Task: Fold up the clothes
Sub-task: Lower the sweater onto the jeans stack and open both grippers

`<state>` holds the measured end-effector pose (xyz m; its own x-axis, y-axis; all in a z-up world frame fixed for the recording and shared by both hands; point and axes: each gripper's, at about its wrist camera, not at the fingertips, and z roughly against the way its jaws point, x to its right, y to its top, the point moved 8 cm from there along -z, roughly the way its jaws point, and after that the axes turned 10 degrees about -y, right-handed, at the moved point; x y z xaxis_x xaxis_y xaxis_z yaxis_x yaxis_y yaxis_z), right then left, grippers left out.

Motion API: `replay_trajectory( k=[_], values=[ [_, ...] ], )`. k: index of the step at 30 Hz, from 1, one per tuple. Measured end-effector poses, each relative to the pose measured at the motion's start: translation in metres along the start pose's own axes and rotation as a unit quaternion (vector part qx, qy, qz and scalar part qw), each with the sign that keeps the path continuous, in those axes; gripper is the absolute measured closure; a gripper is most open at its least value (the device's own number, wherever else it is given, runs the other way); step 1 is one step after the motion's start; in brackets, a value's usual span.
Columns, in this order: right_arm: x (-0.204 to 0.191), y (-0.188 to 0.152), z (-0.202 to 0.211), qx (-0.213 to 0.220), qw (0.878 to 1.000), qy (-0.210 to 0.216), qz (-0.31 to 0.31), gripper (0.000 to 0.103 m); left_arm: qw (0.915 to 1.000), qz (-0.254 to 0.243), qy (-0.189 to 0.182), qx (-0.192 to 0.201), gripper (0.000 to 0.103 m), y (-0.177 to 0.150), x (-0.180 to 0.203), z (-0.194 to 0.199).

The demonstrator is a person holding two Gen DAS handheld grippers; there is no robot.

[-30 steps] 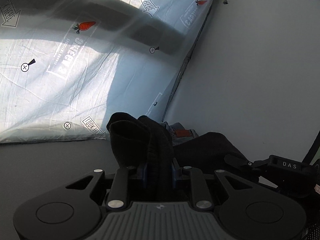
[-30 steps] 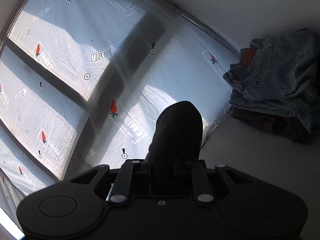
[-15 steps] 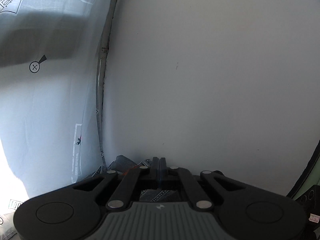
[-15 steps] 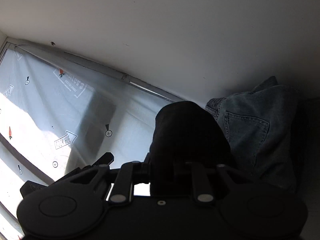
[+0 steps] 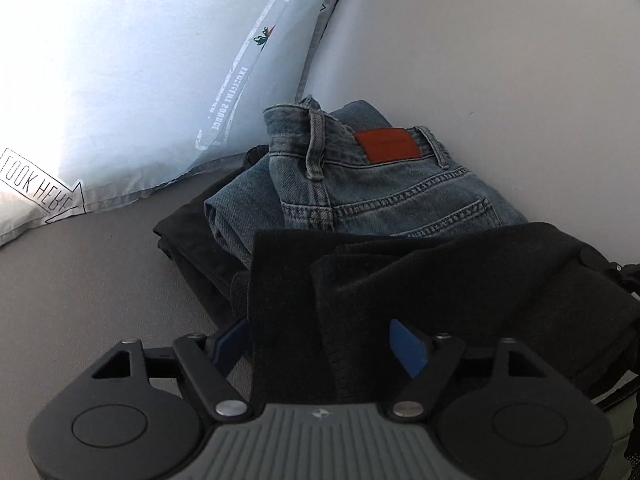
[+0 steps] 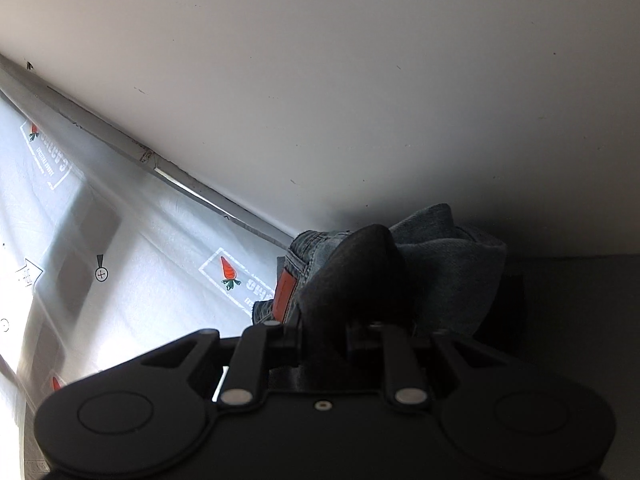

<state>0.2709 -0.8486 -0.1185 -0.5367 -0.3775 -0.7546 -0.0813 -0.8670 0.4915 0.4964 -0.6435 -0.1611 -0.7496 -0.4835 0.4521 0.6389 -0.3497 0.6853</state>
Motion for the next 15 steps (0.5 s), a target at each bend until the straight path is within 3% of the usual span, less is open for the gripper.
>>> replay_trajectory(
  k=[4, 6, 9, 12, 15],
  values=[
    [0.006, -0.001, -0.004, 0.000, 1.000, -0.007, -0.001, 0.084, 0.9999, -0.014, -0.006, -0.004, 0.002, -0.001, -0.008, -0.016],
    [0.008, -0.003, -0.005, 0.001, 1.000, -0.008, -0.001, 0.083, 0.9994, -0.005, -0.034, -0.002, 0.000, 0.000, -0.010, -0.025],
    [0.010, -0.003, -0.007, -0.002, 1.000, -0.007, -0.005, 0.083, 0.9930, 0.057, -0.100, -0.022, 0.001, -0.006, -0.009, -0.040],
    [0.008, -0.002, -0.007, -0.002, 1.000, -0.008, -0.003, 0.083, 0.9887, 0.068, -0.131, -0.026, 0.024, -0.005, 0.000, -0.043],
    [0.001, -0.002, -0.004, -0.004, 1.000, -0.012, 0.004, 0.083, 0.9923, 0.045, -0.109, -0.035, 0.054, -0.001, 0.016, -0.031]
  ],
)
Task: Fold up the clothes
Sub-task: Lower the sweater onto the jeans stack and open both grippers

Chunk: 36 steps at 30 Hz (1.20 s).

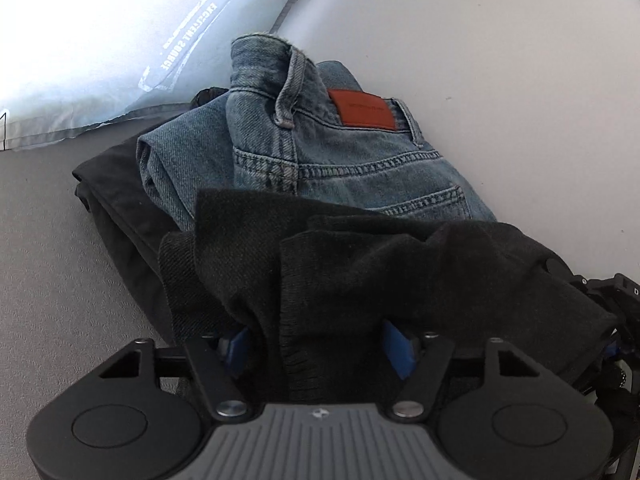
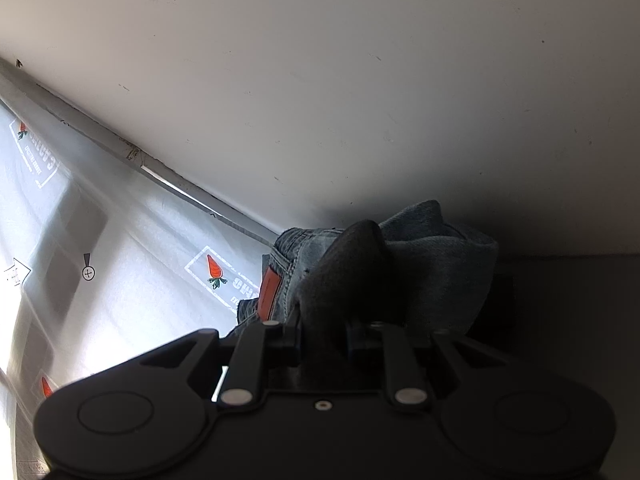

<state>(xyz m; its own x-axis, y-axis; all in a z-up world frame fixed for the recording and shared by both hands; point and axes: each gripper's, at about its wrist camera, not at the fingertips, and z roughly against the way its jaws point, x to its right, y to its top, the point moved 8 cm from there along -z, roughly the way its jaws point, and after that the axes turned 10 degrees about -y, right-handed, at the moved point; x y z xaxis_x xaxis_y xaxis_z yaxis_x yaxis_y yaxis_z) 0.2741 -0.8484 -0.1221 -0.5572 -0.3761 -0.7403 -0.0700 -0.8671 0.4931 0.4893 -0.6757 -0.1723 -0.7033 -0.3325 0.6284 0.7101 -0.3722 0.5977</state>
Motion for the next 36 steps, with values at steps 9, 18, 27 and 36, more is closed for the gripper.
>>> replay_trajectory(
  k=[9, 18, 27, 36],
  values=[
    [-0.050, -0.004, 0.022, -0.005, 0.998, 0.060, 0.026, 0.084, 0.9966, -0.025, 0.068, 0.040, 0.079, 0.021, 0.039, 0.051],
    [-0.082, 0.017, 0.061, 0.040, 0.987, 0.150, -0.034, 0.084, 0.9799, -0.140, 0.056, 0.130, 0.078, 0.142, 0.095, 0.088],
    [-0.016, -0.010, 0.020, 0.031, 0.962, -0.222, 0.155, 0.074, 0.9541, -0.240, 0.175, 0.036, 0.047, 0.125, 0.061, -0.020],
    [-0.019, -0.022, 0.018, 0.069, 0.913, -0.300, 0.269, 0.037, 0.9573, -0.199, 0.204, 0.046, 0.027, 0.093, 0.028, -0.001]
  ],
)
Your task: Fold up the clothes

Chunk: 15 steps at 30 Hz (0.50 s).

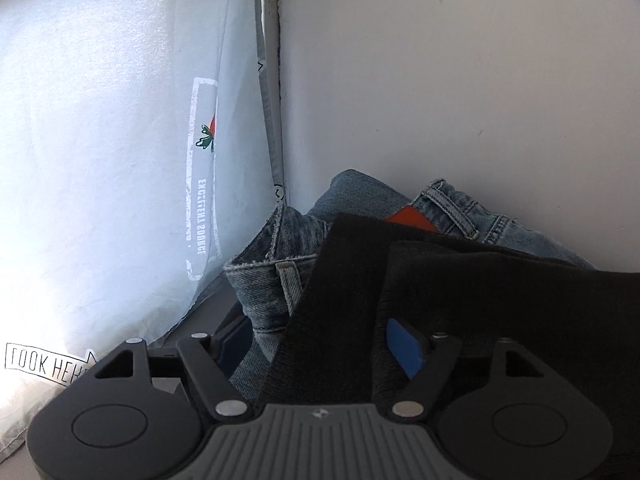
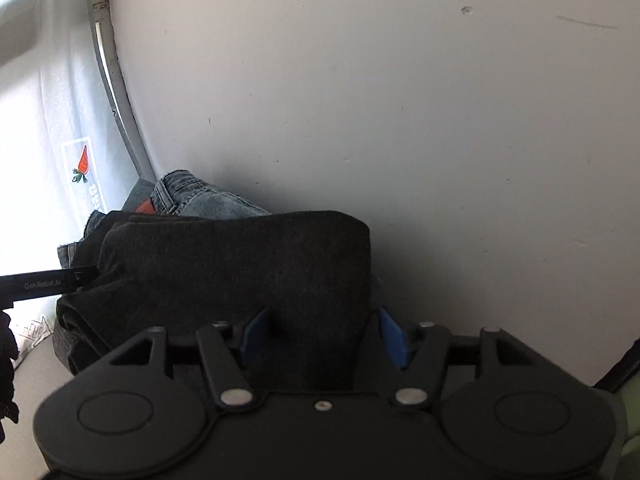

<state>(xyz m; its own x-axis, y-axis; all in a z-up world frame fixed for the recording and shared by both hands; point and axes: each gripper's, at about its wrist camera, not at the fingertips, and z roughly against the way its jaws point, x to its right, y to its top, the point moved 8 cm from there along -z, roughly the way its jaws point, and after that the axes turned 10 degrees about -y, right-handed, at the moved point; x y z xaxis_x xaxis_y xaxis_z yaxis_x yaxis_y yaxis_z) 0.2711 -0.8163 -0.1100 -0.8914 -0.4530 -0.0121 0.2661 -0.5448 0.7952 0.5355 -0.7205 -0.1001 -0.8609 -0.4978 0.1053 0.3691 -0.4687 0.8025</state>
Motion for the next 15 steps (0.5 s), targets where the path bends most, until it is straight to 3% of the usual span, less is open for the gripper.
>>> replay_trajectory(
  k=[3, 8, 12, 15],
  values=[
    [0.001, 0.011, 0.006, 0.032, 0.999, -0.007, 0.026, 0.021, 0.9995, 0.025, 0.003, 0.020, 0.023, 0.002, -0.012, 0.024],
    [-0.017, 0.027, 0.030, 0.063, 0.996, 0.040, 0.040, 0.006, 0.9939, 0.065, 0.019, 0.088, 0.008, 0.004, -0.021, 0.096],
    [-0.040, 0.031, 0.059, 0.078, 0.991, 0.093, 0.052, 0.001, 0.9868, 0.072, 0.052, 0.135, 0.000, -0.003, -0.015, 0.169],
    [-0.055, 0.031, 0.094, 0.102, 0.982, 0.142, 0.073, 0.001, 0.9810, 0.082, 0.076, 0.158, 0.000, -0.016, -0.005, 0.227]
  ],
)
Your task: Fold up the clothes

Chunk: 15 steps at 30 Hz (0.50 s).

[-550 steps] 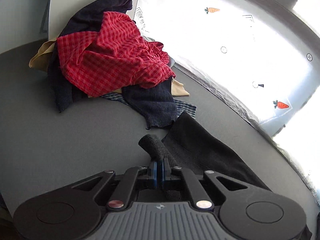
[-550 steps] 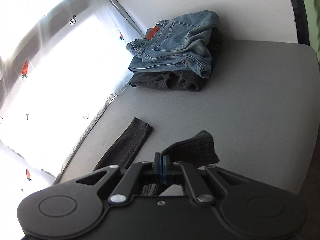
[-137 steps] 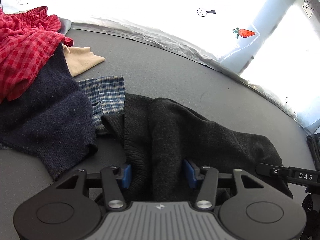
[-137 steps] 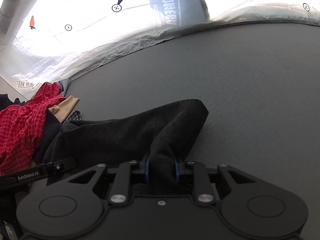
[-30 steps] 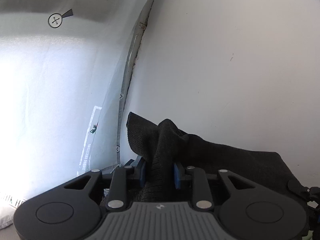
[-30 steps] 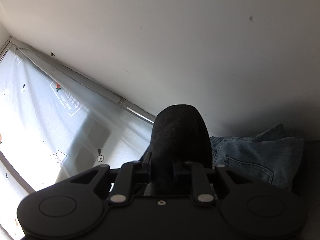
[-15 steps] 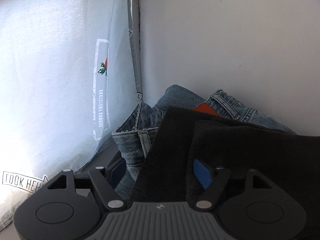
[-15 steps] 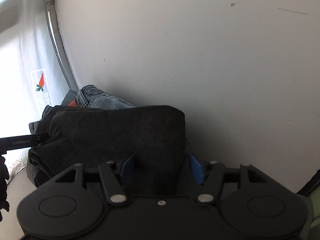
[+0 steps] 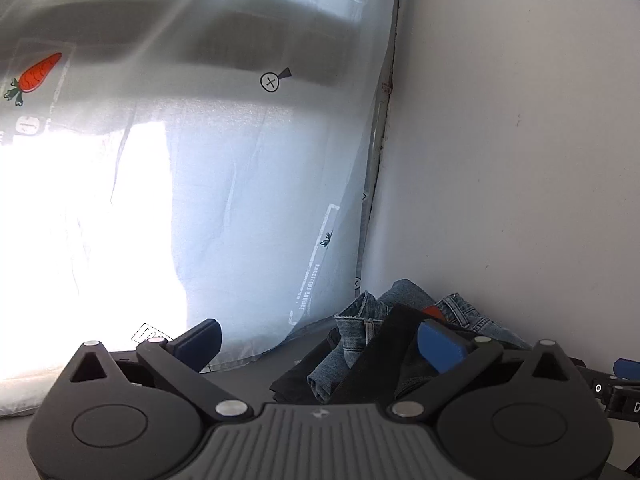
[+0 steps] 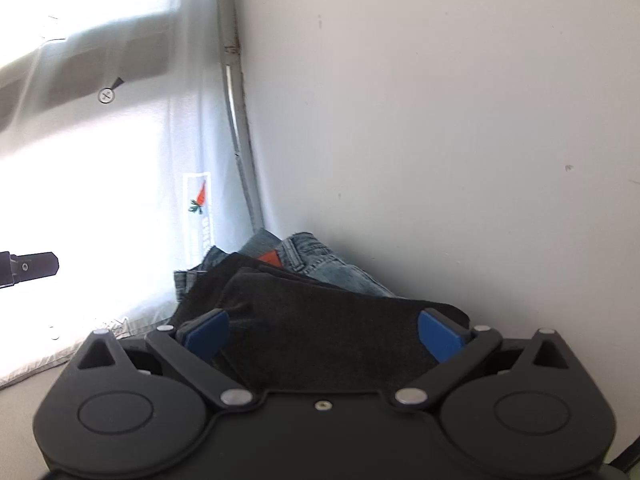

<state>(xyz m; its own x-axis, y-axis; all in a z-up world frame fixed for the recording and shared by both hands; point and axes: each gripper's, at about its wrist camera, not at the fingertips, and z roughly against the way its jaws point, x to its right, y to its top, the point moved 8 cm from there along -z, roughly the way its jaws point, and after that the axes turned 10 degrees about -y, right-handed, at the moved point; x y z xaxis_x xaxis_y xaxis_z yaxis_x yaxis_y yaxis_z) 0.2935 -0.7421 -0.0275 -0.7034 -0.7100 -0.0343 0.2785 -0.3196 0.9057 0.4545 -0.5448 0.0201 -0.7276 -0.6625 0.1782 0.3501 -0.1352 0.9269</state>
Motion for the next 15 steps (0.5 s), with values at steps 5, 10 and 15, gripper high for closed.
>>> replay_trajectory(
  k=[5, 10, 15],
  values=[
    [-0.038, 0.009, 0.056, 0.022, 0.996, 0.085, 0.019, 0.000, 0.9969, 0.058, 0.046, 0.027, 0.000, -0.005, -0.003, 0.104],
    [-0.076, 0.004, 0.122, 0.039, 0.985, 0.158, 0.051, 0.000, 0.9828, 0.078, 0.134, 0.101, 0.000, -0.018, -0.006, 0.221],
    [-0.109, -0.016, 0.199, 0.044, 0.970, 0.218, 0.096, 0.000, 0.9691, 0.061, 0.206, 0.122, 0.000, -0.044, -0.002, 0.323]
  ],
)
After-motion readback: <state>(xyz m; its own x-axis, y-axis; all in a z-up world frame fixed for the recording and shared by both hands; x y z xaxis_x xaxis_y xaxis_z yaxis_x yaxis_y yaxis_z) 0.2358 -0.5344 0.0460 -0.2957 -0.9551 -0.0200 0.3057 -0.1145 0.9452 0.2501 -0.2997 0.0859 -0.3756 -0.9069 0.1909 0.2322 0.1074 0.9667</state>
